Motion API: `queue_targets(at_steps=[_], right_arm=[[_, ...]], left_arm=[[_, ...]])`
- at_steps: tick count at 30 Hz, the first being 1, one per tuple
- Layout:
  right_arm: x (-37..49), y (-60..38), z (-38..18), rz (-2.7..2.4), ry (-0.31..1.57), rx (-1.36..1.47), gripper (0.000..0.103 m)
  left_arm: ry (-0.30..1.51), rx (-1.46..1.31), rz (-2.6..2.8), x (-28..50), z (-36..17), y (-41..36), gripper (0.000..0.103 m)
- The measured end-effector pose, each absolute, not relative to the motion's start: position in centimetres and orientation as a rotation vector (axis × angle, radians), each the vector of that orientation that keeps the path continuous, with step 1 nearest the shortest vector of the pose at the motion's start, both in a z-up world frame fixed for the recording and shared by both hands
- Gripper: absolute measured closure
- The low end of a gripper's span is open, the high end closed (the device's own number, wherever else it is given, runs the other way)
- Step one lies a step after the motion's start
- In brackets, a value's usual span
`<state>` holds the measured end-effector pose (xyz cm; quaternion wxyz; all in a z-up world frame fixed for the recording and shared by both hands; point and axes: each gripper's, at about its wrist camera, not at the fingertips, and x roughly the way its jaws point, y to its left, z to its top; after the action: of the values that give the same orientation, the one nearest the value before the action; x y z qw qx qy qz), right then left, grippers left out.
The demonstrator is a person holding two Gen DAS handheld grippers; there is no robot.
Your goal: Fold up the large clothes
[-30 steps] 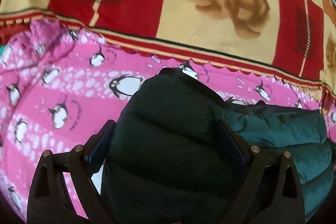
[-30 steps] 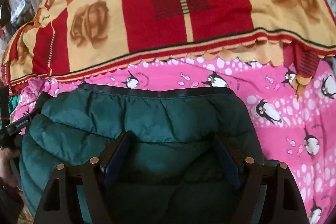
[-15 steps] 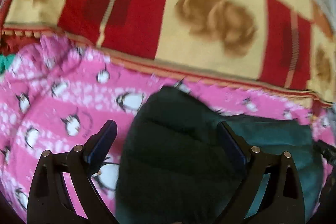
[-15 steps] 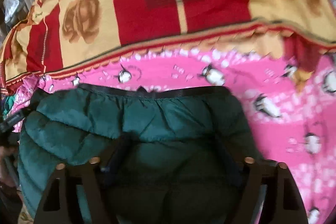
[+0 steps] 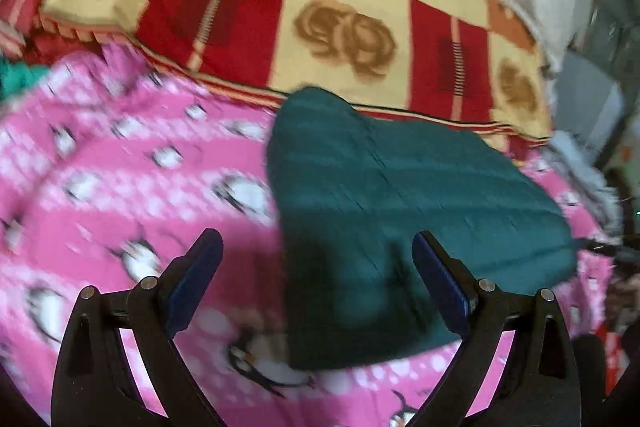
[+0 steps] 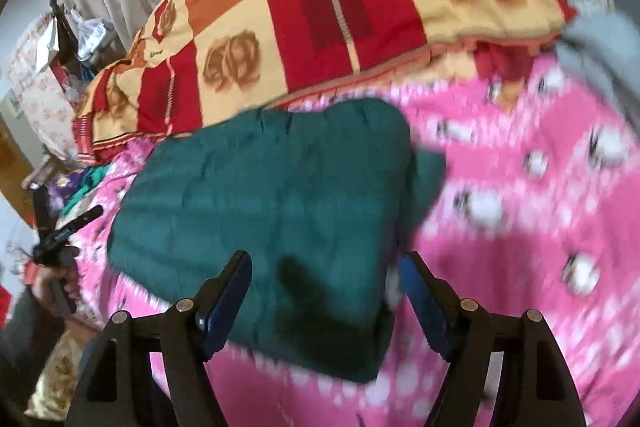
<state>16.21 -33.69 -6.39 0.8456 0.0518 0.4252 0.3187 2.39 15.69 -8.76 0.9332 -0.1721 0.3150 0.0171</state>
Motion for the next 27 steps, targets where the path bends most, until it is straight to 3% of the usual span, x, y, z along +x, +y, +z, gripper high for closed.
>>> queue_targets(at_steps=[7, 11, 12, 15, 27], right_arm=[[15.9, -32.1, -8.3, 0.802, 0.913, 0.153, 0.028], [15.6, -31.9, -8.3, 0.819, 0.896, 0.129, 0.051], [15.5, -32.3, -8.2, 0.820, 0.885, 0.138, 0.059], [15.6, -33.5, -7.9, 0.840, 0.864, 0.163, 0.067], [14.9, -35.3, -7.1, 0.884, 0.856, 0.187, 0.071]], left_arm=[[0.700, -0.326, -0.107, 3.3, -11.4, 12.1, 0.007], [0.714, -0.378, -0.131, 3.5, -10.8, 11.8, 0.020], [0.719, -0.377, -0.141, 3.4, -10.6, 11.7, 0.020], [0.743, -0.317, -0.176, 2.9, -10.0, 10.3, 0.020], [0.760, -0.252, -0.241, 0.0, -9.3, 7.3, 0.020]])
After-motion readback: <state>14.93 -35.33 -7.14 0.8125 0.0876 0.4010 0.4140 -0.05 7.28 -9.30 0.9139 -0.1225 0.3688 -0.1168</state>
